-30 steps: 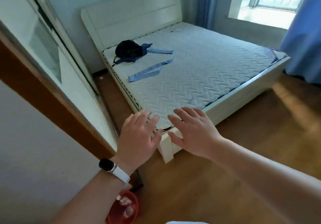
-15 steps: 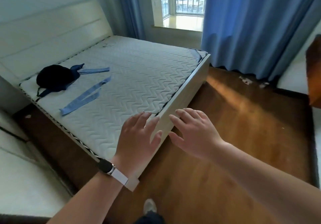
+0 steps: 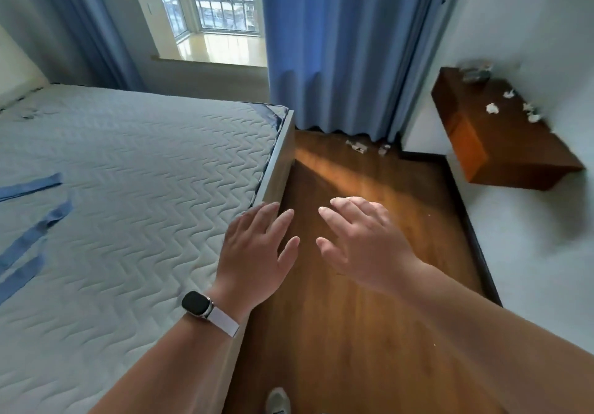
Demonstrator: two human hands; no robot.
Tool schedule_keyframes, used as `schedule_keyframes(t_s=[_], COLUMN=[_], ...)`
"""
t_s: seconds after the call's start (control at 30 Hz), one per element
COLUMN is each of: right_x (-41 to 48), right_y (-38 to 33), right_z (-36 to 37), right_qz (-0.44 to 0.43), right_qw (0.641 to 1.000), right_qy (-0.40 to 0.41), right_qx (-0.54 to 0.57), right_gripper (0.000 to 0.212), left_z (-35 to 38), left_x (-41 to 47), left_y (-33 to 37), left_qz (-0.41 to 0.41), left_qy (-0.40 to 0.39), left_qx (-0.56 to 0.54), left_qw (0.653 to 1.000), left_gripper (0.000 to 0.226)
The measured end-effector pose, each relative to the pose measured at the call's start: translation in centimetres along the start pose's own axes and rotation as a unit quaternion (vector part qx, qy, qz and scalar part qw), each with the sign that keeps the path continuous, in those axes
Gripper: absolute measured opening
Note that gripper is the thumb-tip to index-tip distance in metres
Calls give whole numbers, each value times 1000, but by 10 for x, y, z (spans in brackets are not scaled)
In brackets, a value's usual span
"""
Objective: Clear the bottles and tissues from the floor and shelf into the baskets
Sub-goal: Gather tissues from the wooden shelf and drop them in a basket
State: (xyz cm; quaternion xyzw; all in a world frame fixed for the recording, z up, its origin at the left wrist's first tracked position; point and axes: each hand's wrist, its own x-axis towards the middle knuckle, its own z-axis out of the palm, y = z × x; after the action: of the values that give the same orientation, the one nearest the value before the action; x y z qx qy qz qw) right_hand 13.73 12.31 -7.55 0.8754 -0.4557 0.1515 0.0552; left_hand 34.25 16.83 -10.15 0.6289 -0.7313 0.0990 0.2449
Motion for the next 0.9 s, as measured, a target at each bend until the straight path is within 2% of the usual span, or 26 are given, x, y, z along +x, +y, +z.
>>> schedule_keyframes(t_s=[0.17, 0.4, 0.67, 0.9], right_x=[52, 93, 131, 186], right_y=[7, 34, 98, 202], right_z=[9, 20, 53, 90], right_qz=[81, 139, 163, 150], right_qw=[996, 989, 986, 989], right_qy=[-14, -26, -15, -4], right_qx=[-18, -32, -29, -13], right_gripper=[53, 52, 54, 52], left_z=[27, 66, 129, 190], left_x=[63, 122, 201, 298], left_y=[-53, -80, -69, -36], left_qz=[37, 71, 129, 130], left_qy=[-12, -37, -51, -61], left_qx=[-31, -71, -71, -50], left_qw=[999, 994, 988, 988], left_gripper=[45, 46, 45, 45])
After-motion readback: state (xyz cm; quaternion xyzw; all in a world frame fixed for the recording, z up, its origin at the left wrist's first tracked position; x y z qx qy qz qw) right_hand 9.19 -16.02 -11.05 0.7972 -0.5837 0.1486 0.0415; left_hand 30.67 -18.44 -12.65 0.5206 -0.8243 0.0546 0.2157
